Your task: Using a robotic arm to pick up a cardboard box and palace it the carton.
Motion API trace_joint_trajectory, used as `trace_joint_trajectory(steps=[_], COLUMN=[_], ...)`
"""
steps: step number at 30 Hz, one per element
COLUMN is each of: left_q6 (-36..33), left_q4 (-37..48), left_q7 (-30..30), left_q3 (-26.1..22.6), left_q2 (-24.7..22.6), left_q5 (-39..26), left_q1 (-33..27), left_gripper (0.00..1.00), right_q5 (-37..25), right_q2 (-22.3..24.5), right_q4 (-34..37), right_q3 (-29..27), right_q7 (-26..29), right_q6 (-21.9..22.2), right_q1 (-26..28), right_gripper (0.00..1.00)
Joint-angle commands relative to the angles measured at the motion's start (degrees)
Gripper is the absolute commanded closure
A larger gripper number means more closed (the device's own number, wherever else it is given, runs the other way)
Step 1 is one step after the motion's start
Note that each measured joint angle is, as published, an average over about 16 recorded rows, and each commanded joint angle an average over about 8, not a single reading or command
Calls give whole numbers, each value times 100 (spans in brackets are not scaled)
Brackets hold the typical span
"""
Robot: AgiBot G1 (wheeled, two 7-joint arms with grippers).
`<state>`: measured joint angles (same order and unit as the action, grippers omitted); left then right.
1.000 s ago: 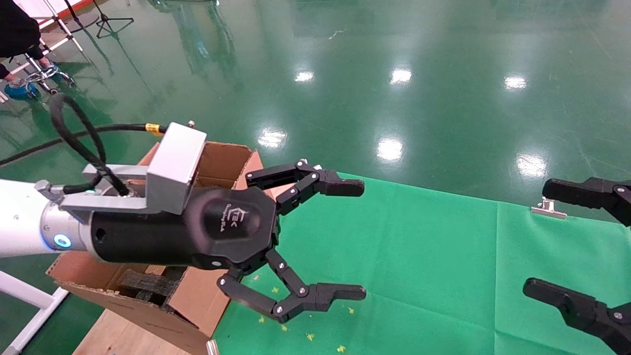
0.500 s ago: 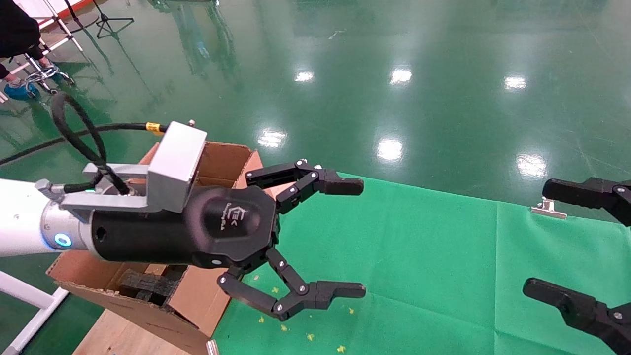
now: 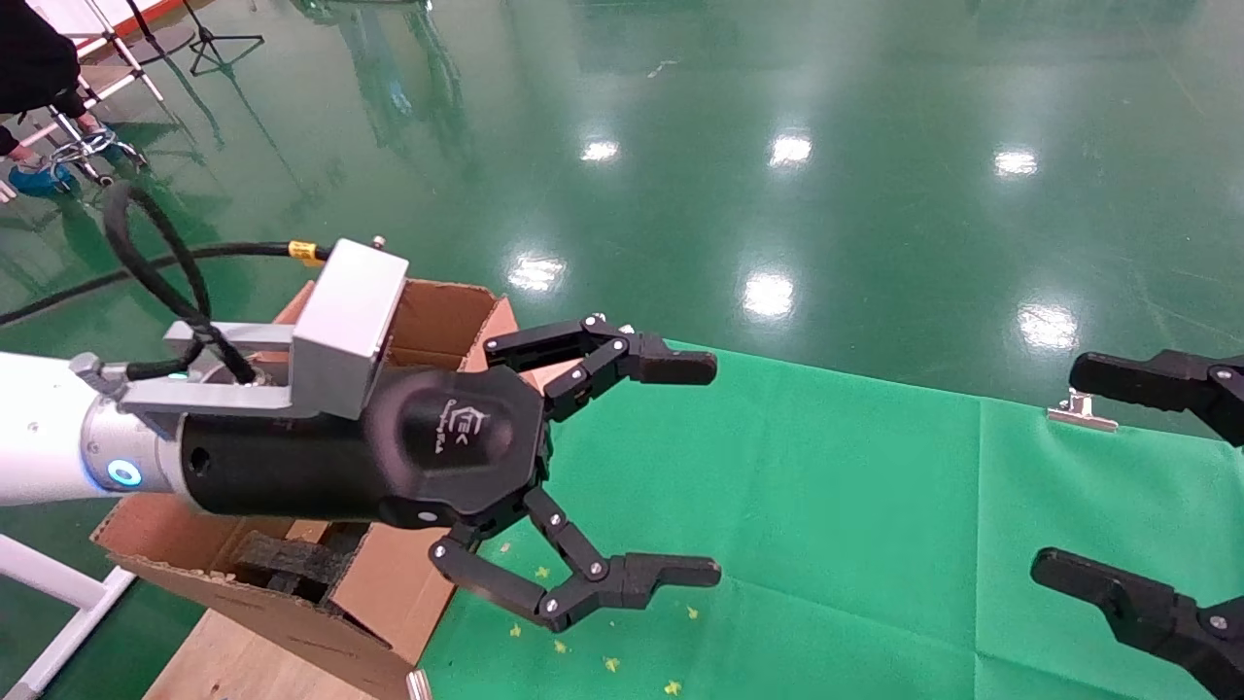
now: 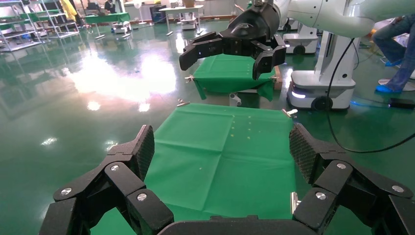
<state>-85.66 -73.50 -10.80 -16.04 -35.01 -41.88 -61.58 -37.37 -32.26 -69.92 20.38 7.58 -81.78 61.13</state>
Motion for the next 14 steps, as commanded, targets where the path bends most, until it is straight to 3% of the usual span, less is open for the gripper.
trace_joint_trajectory(steps=[1, 14], left_q6=[0, 0], left_q4=[1, 4], left_q7=[0, 0], left_q3=[0, 0], left_q2=[0, 0], left_q5=[-1, -3], left_q1=[-1, -4], left_gripper=[0, 0], right_q5=[0, 0], right_q2=[0, 0], right_q4=[0, 0], right_q3=[0, 0], right_q7=[0, 0], right_q6=[0, 0], right_q1=[0, 0], right_gripper=[0, 0])
